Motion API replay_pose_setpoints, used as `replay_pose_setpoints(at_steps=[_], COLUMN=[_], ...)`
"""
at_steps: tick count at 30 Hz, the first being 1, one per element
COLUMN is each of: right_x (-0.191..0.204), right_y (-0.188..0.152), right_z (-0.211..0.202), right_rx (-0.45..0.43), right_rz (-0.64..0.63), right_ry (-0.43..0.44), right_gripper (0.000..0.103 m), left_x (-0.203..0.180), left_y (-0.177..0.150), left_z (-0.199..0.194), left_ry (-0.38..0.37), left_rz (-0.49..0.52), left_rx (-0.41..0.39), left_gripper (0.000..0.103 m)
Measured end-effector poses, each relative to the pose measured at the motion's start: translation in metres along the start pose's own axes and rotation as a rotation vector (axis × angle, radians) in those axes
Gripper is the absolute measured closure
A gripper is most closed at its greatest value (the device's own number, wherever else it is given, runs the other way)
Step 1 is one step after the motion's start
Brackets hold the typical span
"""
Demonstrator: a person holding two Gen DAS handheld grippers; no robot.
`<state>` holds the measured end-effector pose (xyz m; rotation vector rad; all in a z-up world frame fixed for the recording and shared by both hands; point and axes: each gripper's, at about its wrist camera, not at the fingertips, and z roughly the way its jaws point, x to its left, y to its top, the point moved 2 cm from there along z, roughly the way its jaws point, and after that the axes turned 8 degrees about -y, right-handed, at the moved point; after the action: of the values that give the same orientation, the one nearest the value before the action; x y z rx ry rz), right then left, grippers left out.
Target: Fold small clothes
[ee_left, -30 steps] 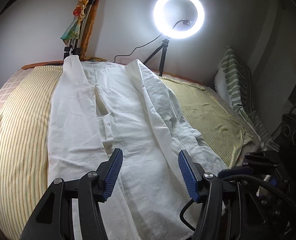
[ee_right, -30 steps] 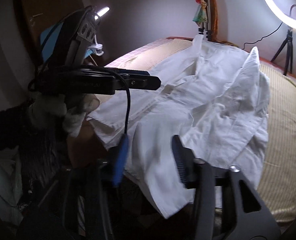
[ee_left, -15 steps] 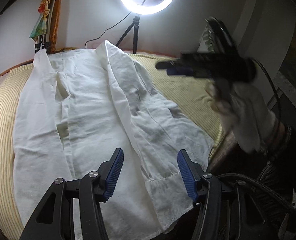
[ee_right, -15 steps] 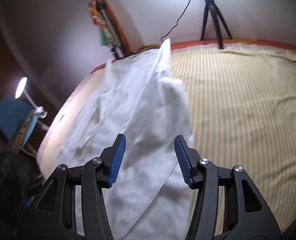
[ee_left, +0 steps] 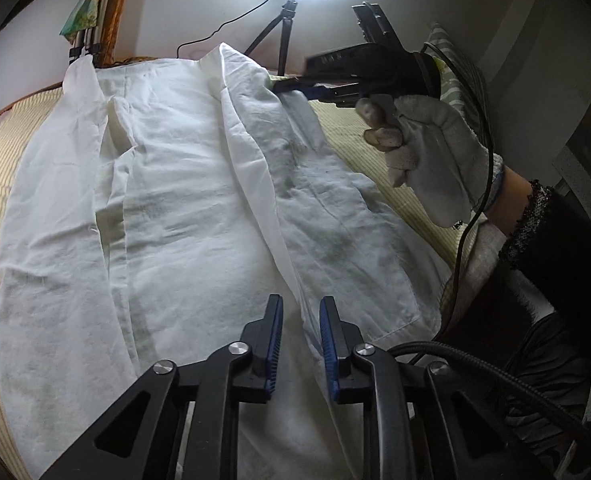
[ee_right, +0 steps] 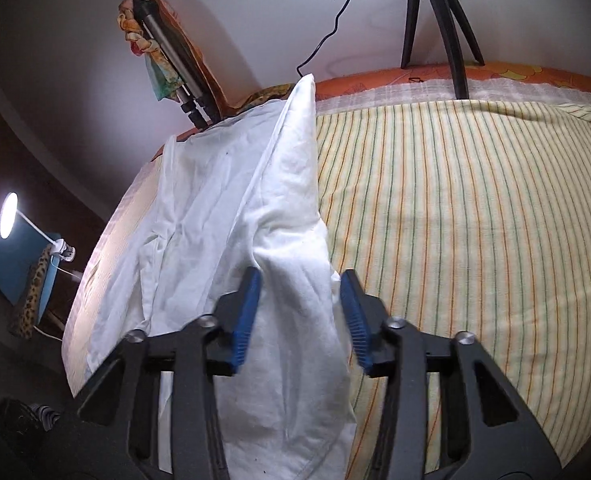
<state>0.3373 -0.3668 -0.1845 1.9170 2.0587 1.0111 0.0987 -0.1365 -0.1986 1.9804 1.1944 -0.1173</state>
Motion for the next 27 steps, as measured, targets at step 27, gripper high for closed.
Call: replay_pose_setpoints(at_steps=[27], right_x=[-0.023], right_y=[-0.054], right_z=[-0.052], right_rx=[0.130], right_rz=[0.067], right_ry=[-0.042], right_gripper=[0.057], left_x=[-0.035], left_y=[-0.030], left_z=[-0.032], left_ry=[0.118], left_rz=[0.161], left_rx=[-0.063], left_gripper=[0.072])
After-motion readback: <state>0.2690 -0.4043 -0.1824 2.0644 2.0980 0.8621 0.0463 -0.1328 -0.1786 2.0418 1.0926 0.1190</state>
